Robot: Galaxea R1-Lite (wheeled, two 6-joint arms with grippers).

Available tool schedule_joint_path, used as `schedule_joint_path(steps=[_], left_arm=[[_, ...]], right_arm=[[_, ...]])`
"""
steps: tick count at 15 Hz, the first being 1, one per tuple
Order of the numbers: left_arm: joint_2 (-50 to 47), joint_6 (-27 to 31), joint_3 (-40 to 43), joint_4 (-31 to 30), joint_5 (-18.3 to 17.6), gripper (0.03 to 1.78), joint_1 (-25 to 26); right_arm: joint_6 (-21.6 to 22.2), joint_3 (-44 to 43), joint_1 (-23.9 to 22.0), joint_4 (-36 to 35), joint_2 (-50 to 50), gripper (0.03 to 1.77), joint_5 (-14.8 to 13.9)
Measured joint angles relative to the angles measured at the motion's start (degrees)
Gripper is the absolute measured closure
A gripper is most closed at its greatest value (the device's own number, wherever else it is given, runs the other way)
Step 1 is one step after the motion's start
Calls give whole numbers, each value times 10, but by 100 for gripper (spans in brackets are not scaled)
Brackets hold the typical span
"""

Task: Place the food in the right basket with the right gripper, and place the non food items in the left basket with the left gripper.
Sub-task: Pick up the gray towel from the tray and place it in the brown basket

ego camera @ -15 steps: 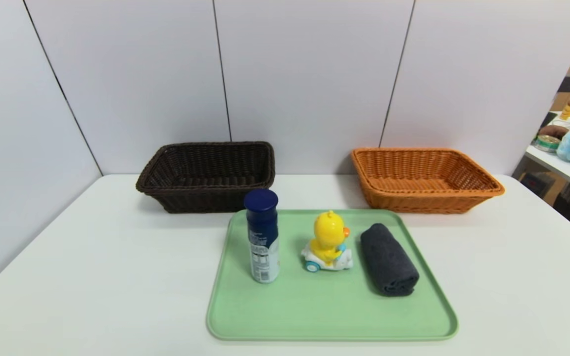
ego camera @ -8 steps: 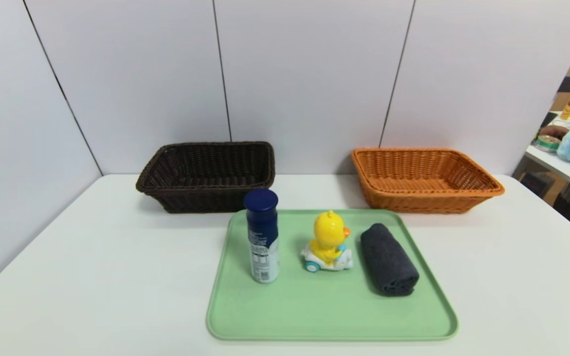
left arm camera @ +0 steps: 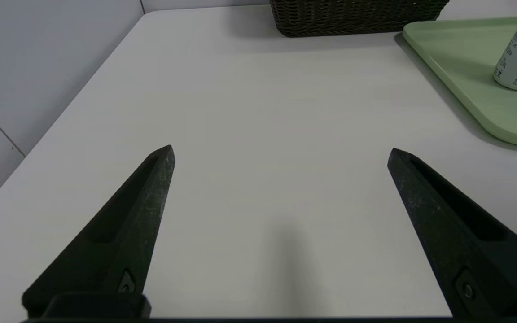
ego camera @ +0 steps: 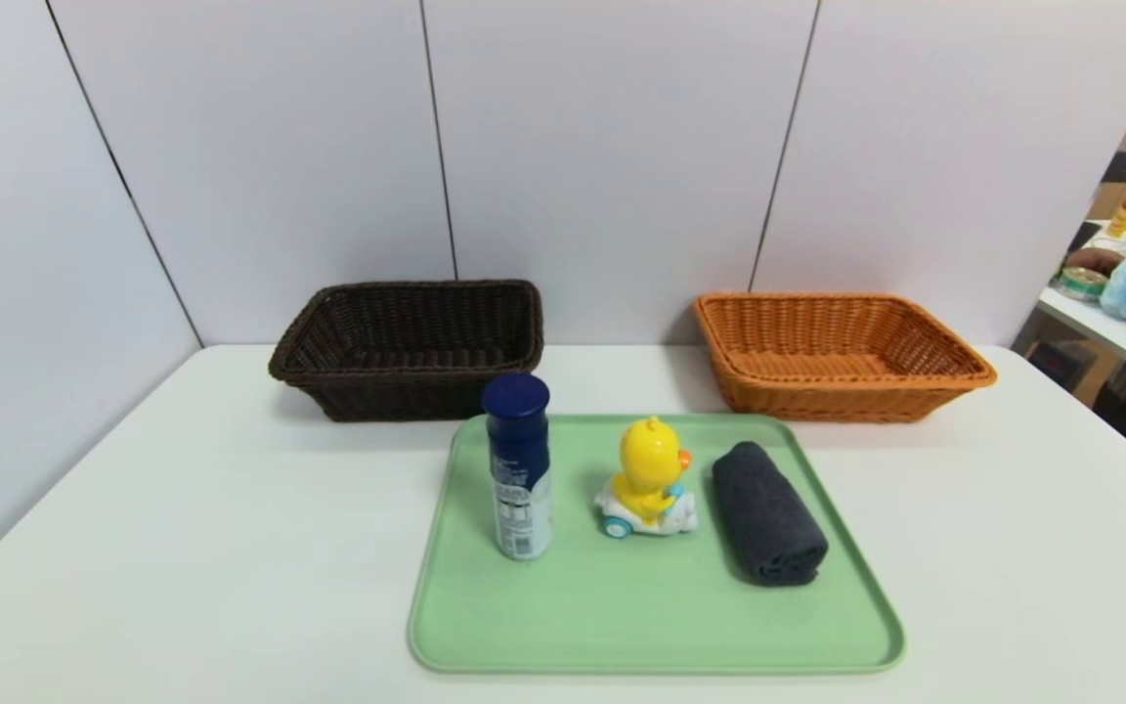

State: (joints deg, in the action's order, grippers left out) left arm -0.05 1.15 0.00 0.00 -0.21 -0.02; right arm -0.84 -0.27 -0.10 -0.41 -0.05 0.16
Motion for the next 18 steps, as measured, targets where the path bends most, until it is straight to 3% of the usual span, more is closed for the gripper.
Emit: schedule_joint_path(steps=[4,7,8,11,12,13,18], left_arm=[[0,16,0,3,-5,13,-1],[0,17,-4,8,-8,65,-2],[0,17,-10,13,-13,77,-2],[0,8,-39,36,-25,108,-2],[3,7,-50,42,-32,158,-2],[13,6,-68,54,-36,176,-2],[117,-7,-194,143,-39,177,-2]], right_arm=[[2,-73,0,58,1,10,18],[3,-169,0,210,5,10,99],[4,-184,0,242,14,10,113],[5,-202,0,259,42,10,114],[5,-207,0,260,51,10,114],[5,-215,0,260,67,10,113],[6,-286,0,260,166,10,114]])
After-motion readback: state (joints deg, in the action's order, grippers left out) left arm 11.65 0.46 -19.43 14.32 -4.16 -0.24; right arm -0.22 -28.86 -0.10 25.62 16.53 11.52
